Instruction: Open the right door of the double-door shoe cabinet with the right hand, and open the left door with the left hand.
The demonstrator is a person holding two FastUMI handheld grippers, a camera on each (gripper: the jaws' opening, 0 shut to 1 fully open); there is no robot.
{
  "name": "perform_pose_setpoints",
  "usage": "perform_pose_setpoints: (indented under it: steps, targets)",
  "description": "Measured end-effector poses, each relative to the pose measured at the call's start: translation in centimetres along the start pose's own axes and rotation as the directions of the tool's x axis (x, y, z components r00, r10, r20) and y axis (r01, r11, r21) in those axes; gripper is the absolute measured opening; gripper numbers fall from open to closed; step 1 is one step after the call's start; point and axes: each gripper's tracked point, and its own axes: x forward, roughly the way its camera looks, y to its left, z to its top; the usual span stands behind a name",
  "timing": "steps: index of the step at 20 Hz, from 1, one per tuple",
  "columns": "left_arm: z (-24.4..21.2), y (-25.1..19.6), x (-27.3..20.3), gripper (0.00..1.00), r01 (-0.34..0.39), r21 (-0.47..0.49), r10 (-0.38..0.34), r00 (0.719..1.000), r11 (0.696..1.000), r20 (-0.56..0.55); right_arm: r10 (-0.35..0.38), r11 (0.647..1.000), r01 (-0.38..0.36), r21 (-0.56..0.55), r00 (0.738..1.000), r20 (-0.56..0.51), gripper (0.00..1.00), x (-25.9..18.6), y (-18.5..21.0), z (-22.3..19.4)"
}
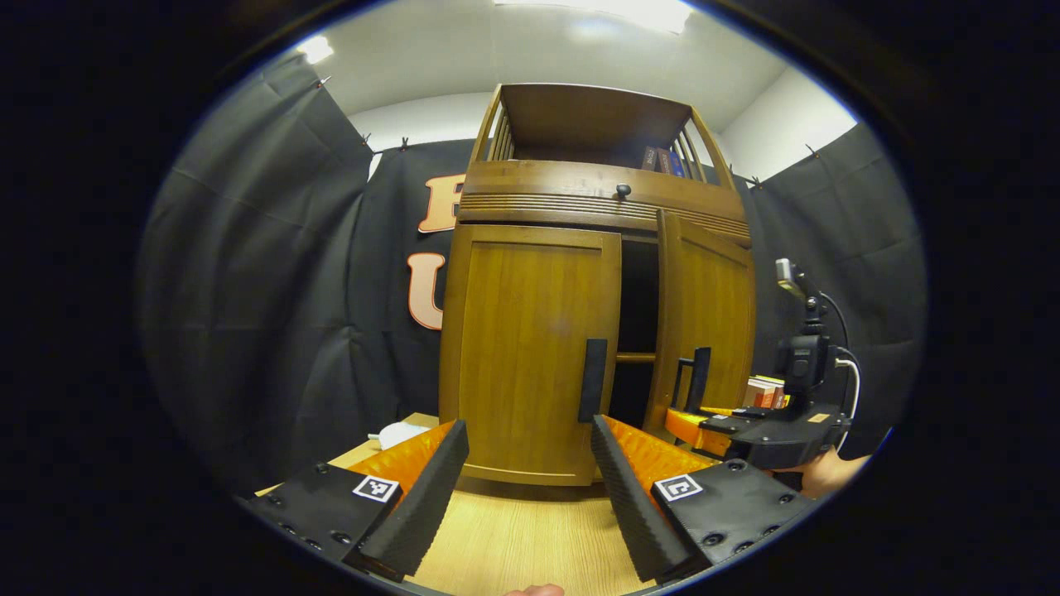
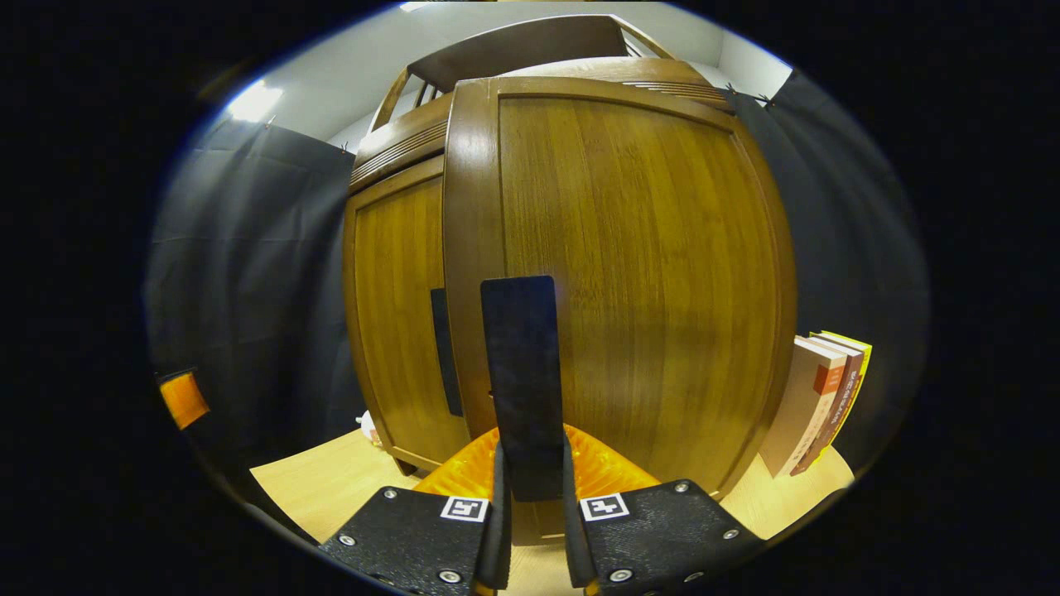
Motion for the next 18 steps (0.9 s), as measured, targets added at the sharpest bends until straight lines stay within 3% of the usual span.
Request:
perform_pose_setpoints:
  steps: [8,9,10,18]
  targets:
    - [0.0,-2.0,0.9,0.94,0.047,0.014,-0.047,0.999,0.999,0.004,-0.038,0.999,0.038,0.009,0.999,-0.015,0.26,-6.9,-3.2,-0.7]
    - [-0.1,-2.3,1.1,0.94,0.054,0.011,-0.054,0.999,0.999,0.005,-0.046,0.999,0.046,0.012,0.999,-0.020,0.22,-7.8,-3.8,-0.8]
    - [0.0,-2.8,1.2,0.94,0.062,0.006,-0.062,0.998,0.998,0.004,-0.055,0.998,0.055,0.022,0.998,-0.024,0.26,-8.6,-4.3,-0.7]
    - [-0.3,-6.0,1.8,0.94,0.117,-0.010,-0.117,0.993,0.993,0.008,-0.055,0.995,0.057,0.087,0.998,-0.022,0.26,-12.8,-7.8,-0.3]
